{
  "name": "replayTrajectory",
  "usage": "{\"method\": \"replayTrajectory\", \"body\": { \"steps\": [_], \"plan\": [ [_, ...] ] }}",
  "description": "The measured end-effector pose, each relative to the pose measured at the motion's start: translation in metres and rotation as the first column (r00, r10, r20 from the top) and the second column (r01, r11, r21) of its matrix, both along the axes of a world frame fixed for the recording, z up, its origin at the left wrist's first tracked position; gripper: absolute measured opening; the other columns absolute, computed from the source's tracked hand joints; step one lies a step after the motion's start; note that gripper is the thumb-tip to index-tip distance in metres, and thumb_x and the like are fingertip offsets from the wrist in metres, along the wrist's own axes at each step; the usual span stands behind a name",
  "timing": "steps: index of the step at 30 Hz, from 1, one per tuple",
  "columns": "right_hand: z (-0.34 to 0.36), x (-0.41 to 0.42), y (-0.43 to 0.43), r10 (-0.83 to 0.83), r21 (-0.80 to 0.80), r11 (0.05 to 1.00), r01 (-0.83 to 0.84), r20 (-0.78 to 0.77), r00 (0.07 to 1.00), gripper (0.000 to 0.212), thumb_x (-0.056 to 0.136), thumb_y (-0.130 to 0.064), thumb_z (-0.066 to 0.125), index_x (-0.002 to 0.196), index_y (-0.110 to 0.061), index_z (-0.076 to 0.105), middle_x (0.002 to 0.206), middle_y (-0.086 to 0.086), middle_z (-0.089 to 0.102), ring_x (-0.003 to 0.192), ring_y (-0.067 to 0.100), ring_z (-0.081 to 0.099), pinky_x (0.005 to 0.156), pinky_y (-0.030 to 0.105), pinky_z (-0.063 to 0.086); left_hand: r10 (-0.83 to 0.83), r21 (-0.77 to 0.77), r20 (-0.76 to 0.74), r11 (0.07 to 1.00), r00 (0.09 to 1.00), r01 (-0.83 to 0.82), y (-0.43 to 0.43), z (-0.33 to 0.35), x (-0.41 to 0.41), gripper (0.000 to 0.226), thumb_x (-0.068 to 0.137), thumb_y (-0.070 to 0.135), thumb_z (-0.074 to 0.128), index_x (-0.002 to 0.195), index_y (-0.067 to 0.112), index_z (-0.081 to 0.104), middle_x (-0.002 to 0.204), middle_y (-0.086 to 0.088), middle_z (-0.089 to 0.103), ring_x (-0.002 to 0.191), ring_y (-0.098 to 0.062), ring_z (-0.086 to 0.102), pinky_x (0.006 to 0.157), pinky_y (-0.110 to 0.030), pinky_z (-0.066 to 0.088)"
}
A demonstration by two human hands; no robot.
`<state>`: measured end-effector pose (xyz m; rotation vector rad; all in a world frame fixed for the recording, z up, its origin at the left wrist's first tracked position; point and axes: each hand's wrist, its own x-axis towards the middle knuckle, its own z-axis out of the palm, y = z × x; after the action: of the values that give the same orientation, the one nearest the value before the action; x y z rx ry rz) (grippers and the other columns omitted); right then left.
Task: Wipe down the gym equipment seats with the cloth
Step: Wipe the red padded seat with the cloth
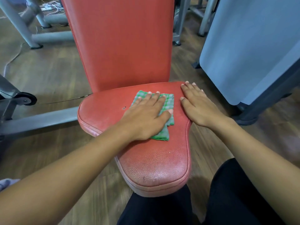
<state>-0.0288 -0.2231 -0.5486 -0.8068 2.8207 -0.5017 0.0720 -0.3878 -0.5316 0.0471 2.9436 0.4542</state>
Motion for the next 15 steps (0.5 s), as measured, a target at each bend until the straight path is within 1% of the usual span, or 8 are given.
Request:
{"method": "replayTrajectory", "body": {
  "steps": [3,6,9,11,13,15],
  "plan": [
    [0.0,0.0,-0.001,0.001,0.019,1.0,0.0,-0.01,1.0,0.056,0.103,-0.034,0.022,0.154,-0.015,0.009,0.162,0.001,0.0,0.148,0.013,-0.005,0.118,0.032,-0.005,0.059,-0.005,0.017,0.998,0.998,-0.059,-0.026,-0.004,-0.015,0.059,0.101,0.045,0.021,0.153,0.023,0.007,0.161,0.002,-0.002,0.147,-0.014,-0.007,0.119,-0.034,-0.005],
    [-0.001,-0.001,-0.004,0.008,0.072,0.997,-0.004,-0.044,0.999,0.057,0.103,-0.035,0.02,0.154,-0.014,0.007,0.162,0.002,-0.001,0.148,0.015,-0.005,0.118,0.032,-0.006,0.095,-0.048,0.024,0.994,0.995,-0.093,-0.036,-0.011,-0.042,0.058,0.101,0.044,0.021,0.153,0.022,0.006,0.161,0.002,-0.002,0.147,-0.015,-0.006,0.119,-0.037,-0.003],
    [-0.001,-0.002,-0.004,0.018,0.108,0.994,-0.01,-0.065,0.998,0.057,0.103,-0.035,0.019,0.154,-0.013,0.006,0.162,0.004,-0.001,0.148,0.016,-0.005,0.118,0.032,-0.007,0.029,-0.067,-0.002,0.997,1.0,-0.029,-0.018,-0.012,-0.055,0.059,0.1,0.044,0.021,0.153,0.022,0.004,0.161,0.002,-0.003,0.147,-0.015,-0.006,0.119,-0.037,-0.004],
    [-0.001,-0.002,-0.003,0.024,0.117,0.993,-0.016,-0.068,0.997,0.057,0.103,-0.035,0.019,0.154,-0.012,0.006,0.162,0.004,-0.001,0.148,0.016,-0.004,0.118,0.032,-0.007,-0.068,-0.05,-0.003,0.996,0.998,0.068,-0.012,-0.01,-0.045,0.059,0.101,0.043,0.022,0.153,0.024,0.002,0.16,0.005,-0.005,0.146,-0.012,-0.009,0.118,-0.033,-0.007],
    [-0.001,-0.003,-0.003,0.029,0.122,0.992,-0.02,-0.072,0.997,0.057,0.103,-0.034,0.019,0.154,-0.012,0.006,0.162,0.005,-0.001,0.148,0.017,-0.004,0.118,0.031,-0.007,-0.142,-0.016,0.004,0.99,0.99,0.142,-0.022,-0.008,-0.029,0.06,0.099,0.047,0.02,0.153,0.027,0.002,0.159,0.009,-0.007,0.145,-0.007,-0.011,0.116,-0.028,-0.01],
    [-0.001,-0.003,-0.004,0.03,0.123,0.992,-0.021,-0.068,0.997,0.057,0.103,-0.034,0.019,0.154,-0.012,0.006,0.161,0.005,-0.002,0.148,0.016,-0.005,0.118,0.031,-0.007,-0.121,-0.005,0.016,0.993,0.993,0.121,-0.042,-0.009,-0.023,0.064,0.093,0.05,0.016,0.152,0.03,0.003,0.159,0.011,-0.006,0.144,-0.004,-0.011,0.115,-0.026,-0.01]
  ]
}}
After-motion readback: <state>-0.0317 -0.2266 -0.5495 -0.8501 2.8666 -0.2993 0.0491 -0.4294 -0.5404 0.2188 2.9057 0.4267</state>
